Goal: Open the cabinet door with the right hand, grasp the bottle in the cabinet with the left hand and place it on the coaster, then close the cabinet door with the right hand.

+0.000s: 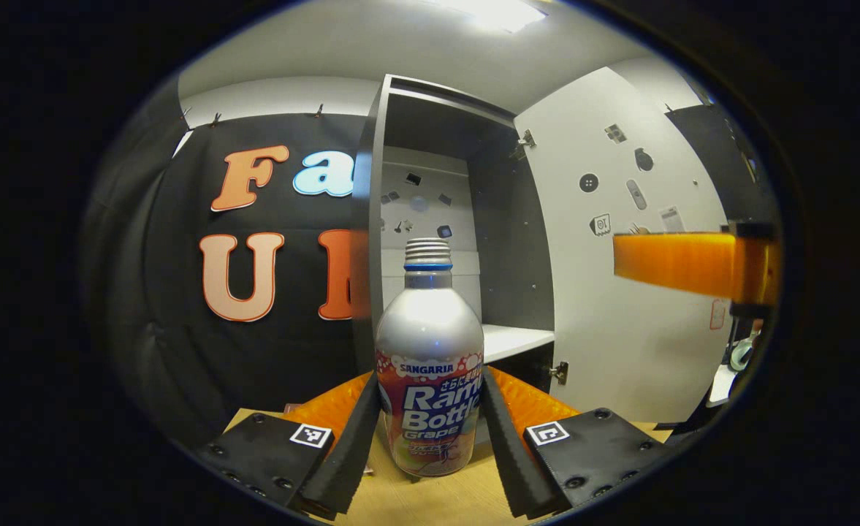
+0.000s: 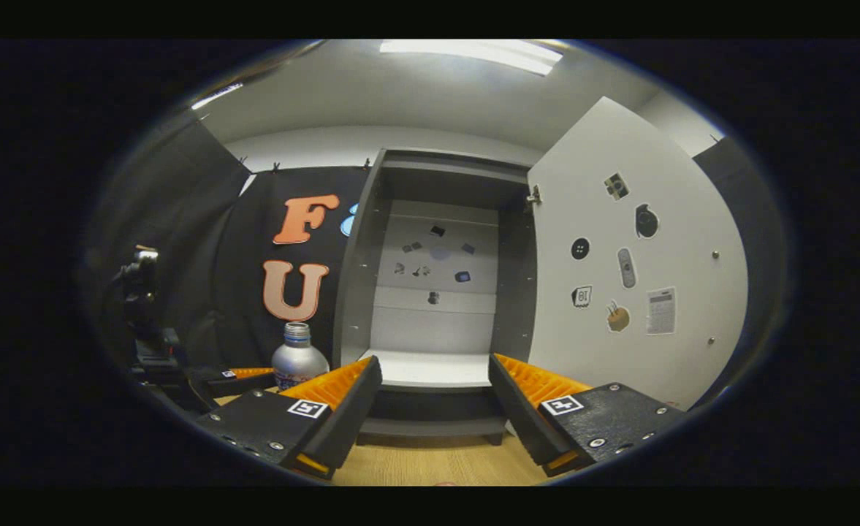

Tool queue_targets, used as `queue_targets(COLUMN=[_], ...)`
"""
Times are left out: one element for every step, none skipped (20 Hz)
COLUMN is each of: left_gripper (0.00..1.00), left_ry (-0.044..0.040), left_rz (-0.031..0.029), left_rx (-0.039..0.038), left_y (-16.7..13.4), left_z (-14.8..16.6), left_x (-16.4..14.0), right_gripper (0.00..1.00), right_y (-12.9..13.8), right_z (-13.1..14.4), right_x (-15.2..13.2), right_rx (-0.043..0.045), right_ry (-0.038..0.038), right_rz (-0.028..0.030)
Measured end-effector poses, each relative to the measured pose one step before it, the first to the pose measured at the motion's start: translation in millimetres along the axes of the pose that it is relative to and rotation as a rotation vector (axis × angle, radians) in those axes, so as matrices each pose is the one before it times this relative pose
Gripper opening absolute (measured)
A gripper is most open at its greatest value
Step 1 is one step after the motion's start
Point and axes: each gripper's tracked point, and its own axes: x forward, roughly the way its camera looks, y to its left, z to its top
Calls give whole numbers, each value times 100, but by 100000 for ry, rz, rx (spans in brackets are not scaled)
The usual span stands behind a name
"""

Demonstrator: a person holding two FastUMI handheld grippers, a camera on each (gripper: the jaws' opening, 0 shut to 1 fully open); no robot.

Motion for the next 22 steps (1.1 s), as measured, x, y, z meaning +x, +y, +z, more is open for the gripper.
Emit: queue_targets(left_gripper=[82, 82, 82, 82, 82, 82, 82, 82, 82, 82, 82, 82, 82, 82, 82, 82, 82, 82, 82, 82, 82, 82], left_ry=[143, 342, 772, 407, 1067, 1621, 1711, 1455, 2135, 2221, 1880, 1581, 1721, 1220, 1527, 1096, 729, 500, 456, 685, 293, 657], left_rz=[394, 640, 872, 1503, 1224, 1261, 1039, 1246, 996, 1440, 1576, 1255, 1157, 800, 274, -94, 43, -279, 31, -156, -192, -566], left_rx=[-981, -1117, -709, -182, 155, 640, 276, -199, -694, -759, -654, -518, -265, -547, -427, -286, -56, -69, 296, -110, -121, 61], left_y=[33, 3, 26, 237, 202, 284, 288, 143, 57, 54, 118, 179, 218, 217, -45, -68, 24, -18, -70, -37, -69, -130], left_z=[-281, -329, -412, -293, -363, -575, -561, -387, -579, -694, -585, -868, -1256, -1497, -448, -394, -299, -342, -215, -396, -194, -254], left_x=[-332, -398, -368, -386, -204, -436, -350, -357, -273, -416, -452, -424, -484, -388, -75, -237, -137, 39, -67, -90, -132, 80], right_gripper=[90, 90, 90, 90, 90, 90, 90, 90, 90, 90, 91, 91, 90, 90, 90, 90, 91, 90, 90, 90, 90, 91], right_y=[195, 163, 310, 175, 118, 36, 100, 376, 433, 283, 292, 186, 138, 36, 34, 155, -52, -12, 104, 309, 220, 144], right_z=[-384, -379, -592, -705, -629, -609, -489, -579, -543, -588, -608, -416, -590, -580, -686, -670, -545, -364, -260, -75, -68, -84], right_x=[-589, -386, -417, -269, -236, 4, -41, 230, 99, 192, 2, -22, 23, 161, -10, 84, 22, 202, -67, 14, -109, 26], right_rx=[487, 1385, 1295, 617, -652, -1447, -1363, -764, -359, -4, 499, 649, 441, 174, 70, -118, -25, 45, -45, -114, -267, -476], right_ry=[1413, 1413, 2084, 2149, 1717, 1200, 772, 791, 936, 1179, 934, 305, 793, 1065, 1578, 1503, 1595, 1210, 512, 221, 87, 250], right_rz=[-1145, -832, 197, 258, 525, 338, 829, 1655, 1898, 1519, 1400, 984, 527, 407, 430, 644, -15, 448, 355, 446, 399, 583])
